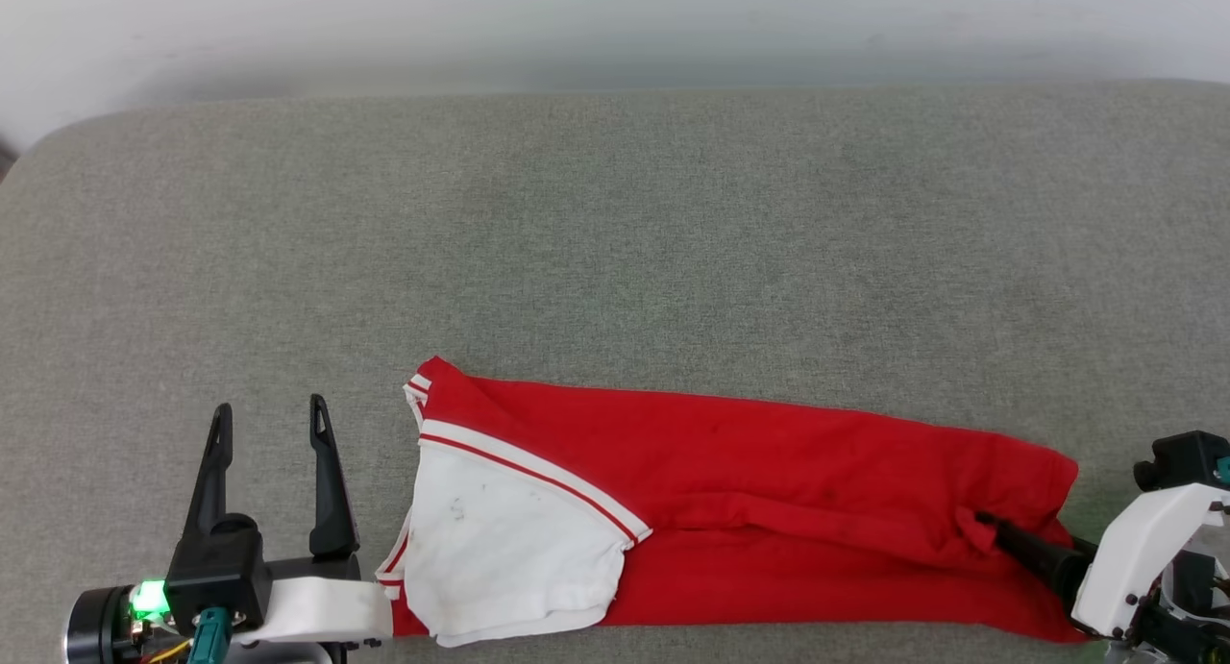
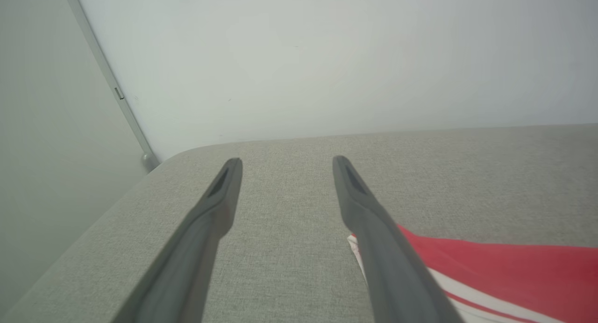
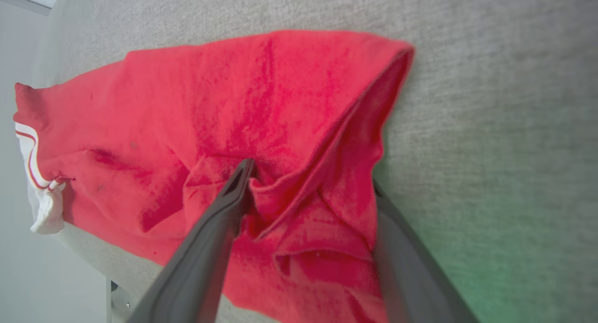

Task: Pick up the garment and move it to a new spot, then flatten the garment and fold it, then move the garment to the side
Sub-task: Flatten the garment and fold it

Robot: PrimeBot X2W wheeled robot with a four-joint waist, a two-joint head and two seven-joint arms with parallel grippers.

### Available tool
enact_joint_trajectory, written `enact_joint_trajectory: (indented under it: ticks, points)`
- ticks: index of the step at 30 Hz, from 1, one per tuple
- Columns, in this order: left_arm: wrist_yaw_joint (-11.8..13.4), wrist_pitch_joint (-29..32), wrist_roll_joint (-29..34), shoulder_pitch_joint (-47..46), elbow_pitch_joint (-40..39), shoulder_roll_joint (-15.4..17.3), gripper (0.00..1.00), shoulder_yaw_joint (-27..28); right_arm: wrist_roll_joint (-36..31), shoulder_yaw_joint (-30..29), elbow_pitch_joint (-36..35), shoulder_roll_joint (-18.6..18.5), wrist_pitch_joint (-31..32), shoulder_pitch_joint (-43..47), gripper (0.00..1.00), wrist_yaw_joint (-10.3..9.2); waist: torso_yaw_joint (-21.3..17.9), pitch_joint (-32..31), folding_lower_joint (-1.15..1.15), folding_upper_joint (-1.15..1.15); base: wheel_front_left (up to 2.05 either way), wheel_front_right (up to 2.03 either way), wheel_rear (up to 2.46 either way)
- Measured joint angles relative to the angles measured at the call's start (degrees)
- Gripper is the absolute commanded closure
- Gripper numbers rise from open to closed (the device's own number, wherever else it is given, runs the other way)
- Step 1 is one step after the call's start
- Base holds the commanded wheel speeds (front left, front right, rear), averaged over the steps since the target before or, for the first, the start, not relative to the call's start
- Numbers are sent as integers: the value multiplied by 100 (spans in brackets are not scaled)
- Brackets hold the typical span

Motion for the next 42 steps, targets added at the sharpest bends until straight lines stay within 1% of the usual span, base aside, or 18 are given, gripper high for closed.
enact_joint_trajectory:
  ticks: [3,4,5,6,10,16,19,23,26,28,32,37,39,42]
  points:
    - [-176,0,222,118,-53,-259,0,211,-18,88,-14,9,4,-11,0,0,-5,-28,0,0,0,0,0]
    - [-232,0,298,152,-76,-334,0,271,-27,94,-4,20,-3,-11,58,0,-1,-42,0,0,0,0,0]
    - [-281,-1,364,185,-96,-406,0,324,-27,108,16,31,-20,-11,94,0,2,-55,0,0,0,0,0]
    - [-321,-2,426,216,-110,-481,0,381,-29,122,30,36,-36,-12,100,-1,3,-70,0,0,0,0,0]
    - [-492,-7,650,339,-140,-686,0,552,-44,218,76,114,-118,-9,100,0,-3,-140,0,0,0,0,0]
    - [-676,-7,884,515,-162,-829,0,697,-58,265,55,-9,-192,-41,100,1,-49,-292,0,0,0,0,0]
    - [-749,-7,948,597,-178,-878,0,722,-60,261,29,-248,-177,-38,100,2,-70,-382,0,0,0,0,0]
    - [-801,-7,1000,694,-197,-933,0,730,-60,143,110,-730,-156,-3,100,2,-80,-498,0,0,0,0,0]
    - [-846,-7,1039,770,-199,-955,0,743,-60,78,222,-1053,-32,21,100,1,-90,-569,0,1,0,0,0]
    - [-850,-7,1046,794,-191,-967,0,747,-46,59,181,-1190,92,30,100,1,-100,-613,0,0,0,0,0]
    - [-900,-7,1056,864,-185,-978,0,756,40,63,-342,-1377,380,27,100,0,-119,-694,0,0,0,0,0]
    - [-931,-7,1090,893,-179,-994,0,781,-108,193,-1370,-1478,699,-4,100,0,-115,-717,0,0,0,0,0]
    - [-932,-7,1089,892,-179,-1003,0,793,-245,257,-1764,-1437,761,-49,100,0,-106,-696,0,0,0,0,0]
    - [-940,-7,1089,878,-181,-1027,0,792,-554,379,-2236,-1193,888,-269,100,0,-92,-632,0,0,0,0,0]
